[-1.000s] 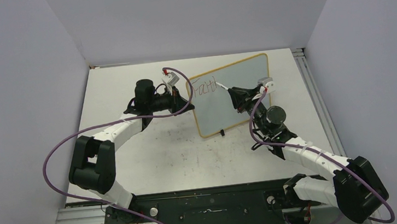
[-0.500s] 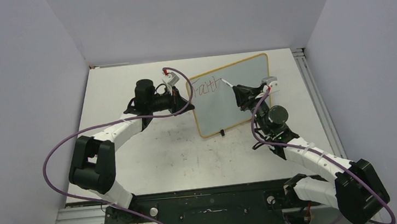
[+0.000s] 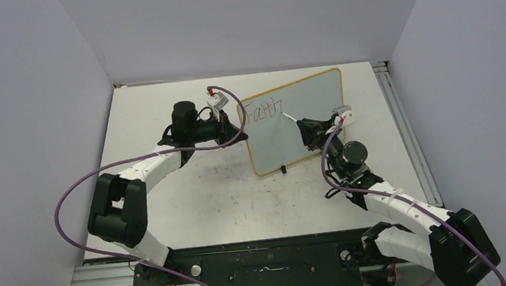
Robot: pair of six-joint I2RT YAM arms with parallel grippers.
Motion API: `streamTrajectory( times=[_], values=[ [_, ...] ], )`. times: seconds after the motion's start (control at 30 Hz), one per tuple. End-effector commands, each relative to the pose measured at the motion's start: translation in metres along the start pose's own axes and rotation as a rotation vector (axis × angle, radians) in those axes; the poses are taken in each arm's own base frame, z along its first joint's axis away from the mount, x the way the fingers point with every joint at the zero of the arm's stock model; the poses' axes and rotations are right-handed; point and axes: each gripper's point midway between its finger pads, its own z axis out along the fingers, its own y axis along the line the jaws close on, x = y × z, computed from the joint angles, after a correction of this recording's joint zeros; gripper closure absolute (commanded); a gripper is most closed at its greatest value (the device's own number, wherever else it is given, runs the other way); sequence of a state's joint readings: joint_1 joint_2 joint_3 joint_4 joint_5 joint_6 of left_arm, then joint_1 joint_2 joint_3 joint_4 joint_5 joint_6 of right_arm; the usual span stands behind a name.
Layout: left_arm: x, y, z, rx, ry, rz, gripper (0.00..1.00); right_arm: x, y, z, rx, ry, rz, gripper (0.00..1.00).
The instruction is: Write a sentence on the whiteboard
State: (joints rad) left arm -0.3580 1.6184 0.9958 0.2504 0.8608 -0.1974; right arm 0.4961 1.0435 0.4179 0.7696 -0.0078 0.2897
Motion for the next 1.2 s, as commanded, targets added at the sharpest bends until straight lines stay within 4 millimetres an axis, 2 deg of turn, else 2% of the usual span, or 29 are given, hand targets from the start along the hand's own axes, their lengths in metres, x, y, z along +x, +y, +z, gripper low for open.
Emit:
streamTrajectory(
  times=[0.0, 0.27, 0.6, 0.83, 1.17],
  values=[
    [-0.017, -0.007, 0.001, 0.033, -0.022, 0.04, 1.0, 0.008, -0.002, -0.005, 0.001, 0.028, 0.001, 0.95],
    [-0.016, -0.007, 0.0, 0.035, -0.018, 0.041, 1.0, -0.01, 0.002, 0.0, -0.007, -0.011, -0.009, 0.95],
    [-0.014, -0.005, 0.001, 0.031, -0.005, 0.042, 1.0, -0.048, 0.003, -0.006, -0.016, -0.076, -0.015, 0.95],
    [-0.014, -0.005, 0.0, 0.027, -0.002, 0.046, 1.0, -0.056, -0.012, -0.001, -0.004, -0.094, -0.015, 0.95],
    [-0.013, -0.005, 0.0, 0.029, -0.001, 0.045, 1.0, -0.063, -0.013, 0.01, -0.013, -0.126, -0.011, 0.95]
  ],
)
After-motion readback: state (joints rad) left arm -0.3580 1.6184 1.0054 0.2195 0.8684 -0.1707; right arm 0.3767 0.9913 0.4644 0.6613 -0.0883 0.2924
